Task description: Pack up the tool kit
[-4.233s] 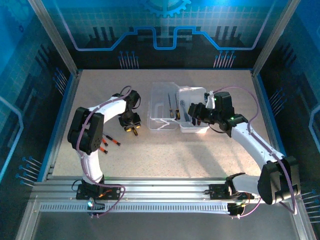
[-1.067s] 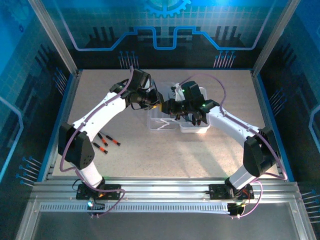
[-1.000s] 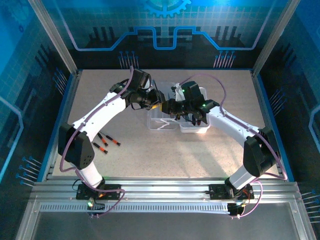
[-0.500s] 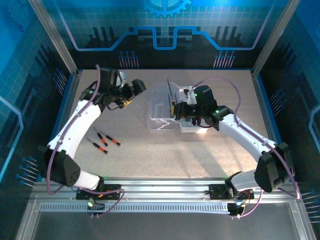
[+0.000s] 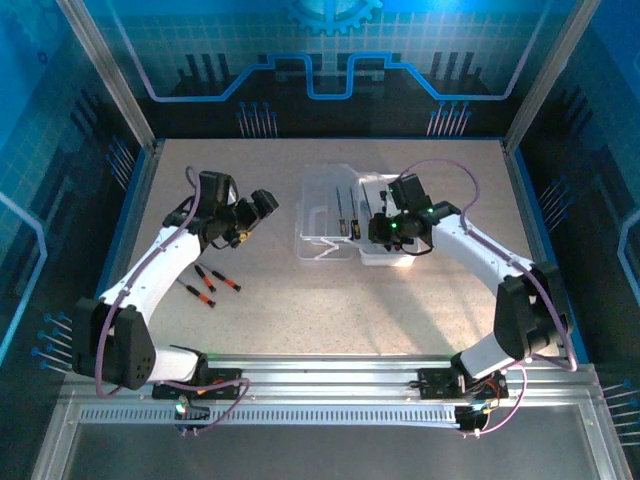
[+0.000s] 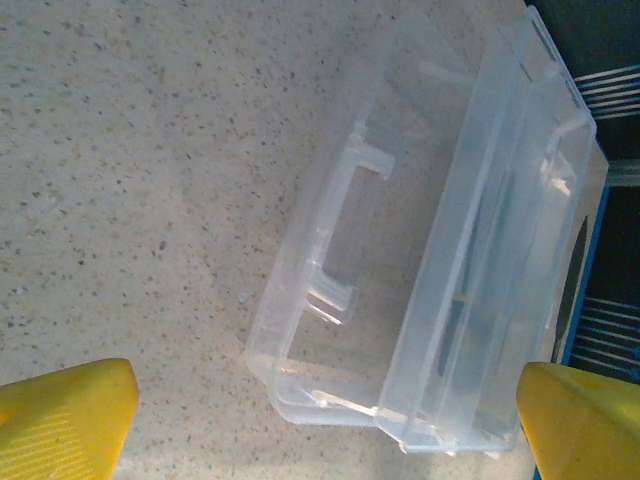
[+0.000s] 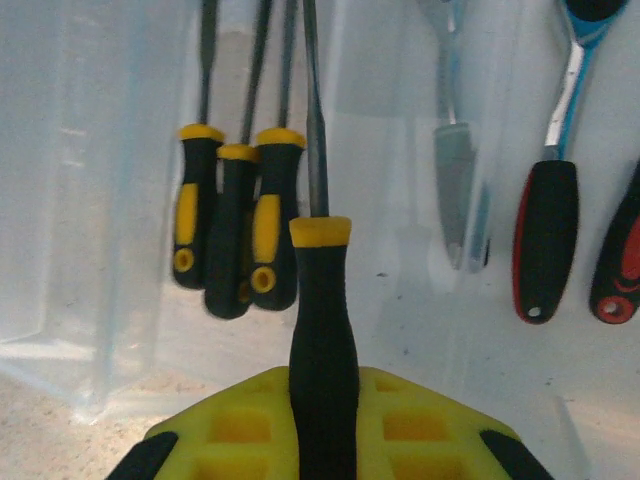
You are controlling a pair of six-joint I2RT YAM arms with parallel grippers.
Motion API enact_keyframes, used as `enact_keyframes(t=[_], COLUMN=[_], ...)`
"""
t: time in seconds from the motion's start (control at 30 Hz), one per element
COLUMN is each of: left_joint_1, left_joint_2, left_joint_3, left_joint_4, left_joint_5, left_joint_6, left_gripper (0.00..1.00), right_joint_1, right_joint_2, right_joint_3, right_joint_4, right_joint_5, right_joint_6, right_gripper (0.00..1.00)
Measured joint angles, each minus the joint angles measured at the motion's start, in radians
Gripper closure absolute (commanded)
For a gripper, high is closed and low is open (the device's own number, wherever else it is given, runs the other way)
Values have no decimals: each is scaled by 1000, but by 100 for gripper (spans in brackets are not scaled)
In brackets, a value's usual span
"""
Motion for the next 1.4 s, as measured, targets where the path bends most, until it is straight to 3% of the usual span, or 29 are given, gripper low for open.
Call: enact_keyframes(t=[0.57,0.77,1.2,1.4], left_joint_1=[59,60,63,116], left_joint_2=[-55,-55,-55,-76], left_joint_3=[-108,-122,-115,-108], left_joint_4=[87,94,71,-8], left_joint_5=[-23,-16,6,-4], left_joint_6=[-37,-48,-68,-68], left_gripper=[2,2,3,11], right_joint_1=[5,16,23,24], right_joint_2=[161,189,186,37], right_joint_3=[165,192,207,167], right_joint_4=[-97,-110,-117,-82], right_joint_5=[66,75,71,66], right_joint_6=[24,35,42,36], right_gripper=[86,76,71,69])
